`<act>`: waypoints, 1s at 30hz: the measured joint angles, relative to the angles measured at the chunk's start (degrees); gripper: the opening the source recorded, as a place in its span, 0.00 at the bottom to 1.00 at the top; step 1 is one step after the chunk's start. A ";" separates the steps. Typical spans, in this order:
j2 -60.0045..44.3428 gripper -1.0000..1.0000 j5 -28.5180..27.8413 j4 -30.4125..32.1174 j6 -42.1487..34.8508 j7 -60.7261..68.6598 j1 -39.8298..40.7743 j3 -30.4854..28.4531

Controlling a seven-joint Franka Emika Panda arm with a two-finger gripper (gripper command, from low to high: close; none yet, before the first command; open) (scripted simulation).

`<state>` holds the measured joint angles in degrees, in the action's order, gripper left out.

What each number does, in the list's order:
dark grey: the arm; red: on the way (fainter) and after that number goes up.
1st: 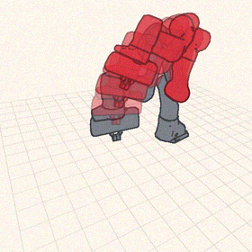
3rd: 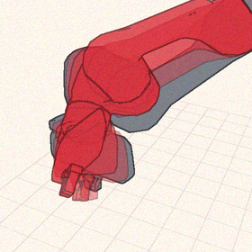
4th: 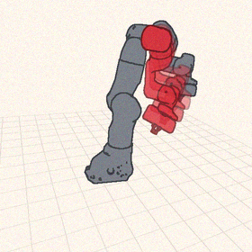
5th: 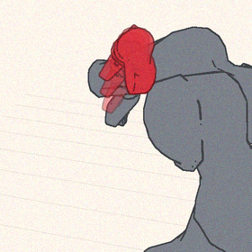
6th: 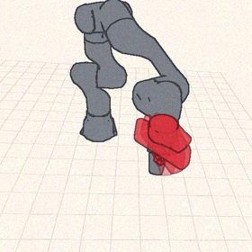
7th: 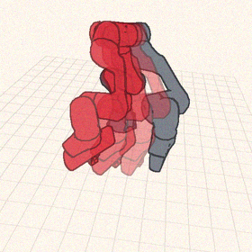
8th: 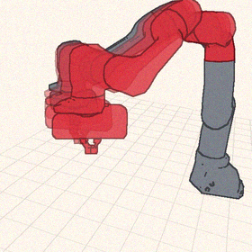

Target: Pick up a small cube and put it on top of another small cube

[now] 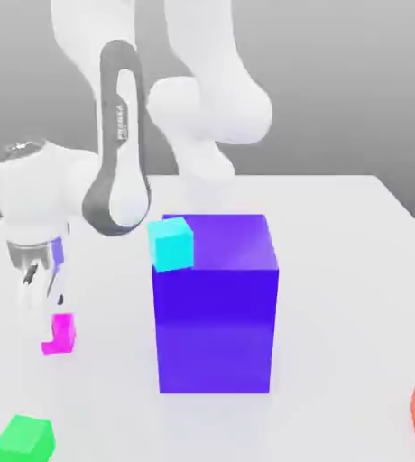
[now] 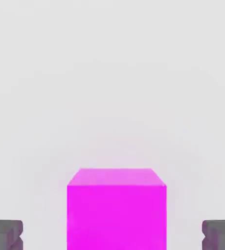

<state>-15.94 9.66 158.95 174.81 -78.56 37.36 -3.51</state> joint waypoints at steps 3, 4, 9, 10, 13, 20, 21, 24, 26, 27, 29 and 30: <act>-1.08 0.00 0.29 -0.21 0.89 0.24 0.70 0.77; -1.08 0.00 0.25 -0.21 0.92 0.20 0.71 0.77; 0.55 0.00 -0.58 0.13 -0.38 -0.45 0.09 -0.04; 2.30 0.00 -1.51 0.48 -1.78 -1.16 -0.64 -0.99; 8.26 0.00 -5.34 1.67 -6.52 -4.02 -2.12 -3.41; 9.88 0.00 -8.36 -6.51 -16.31 1.18 -4.39 -1.28; 9.09 0.00 -8.46 -8.55 -17.56 2.76 -4.67 -0.56; 6.64 0.00 -9.06 -14.75 -21.30 7.31 -5.43 1.86; 4.98 0.00 -9.55 -18.89 -23.79 10.31 -6.20 3.35; 4.16 0.00 -9.83 -20.97 -25.04 11.78 -6.61 4.09; 2.50 0.00 -10.44 -25.12 -27.54 14.72 -7.49 5.58; 1.66 0.00 -10.76 -27.19 -28.77 16.16 -7.95 6.31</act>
<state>-14.27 -1.10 131.76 146.03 -62.39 29.41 2.80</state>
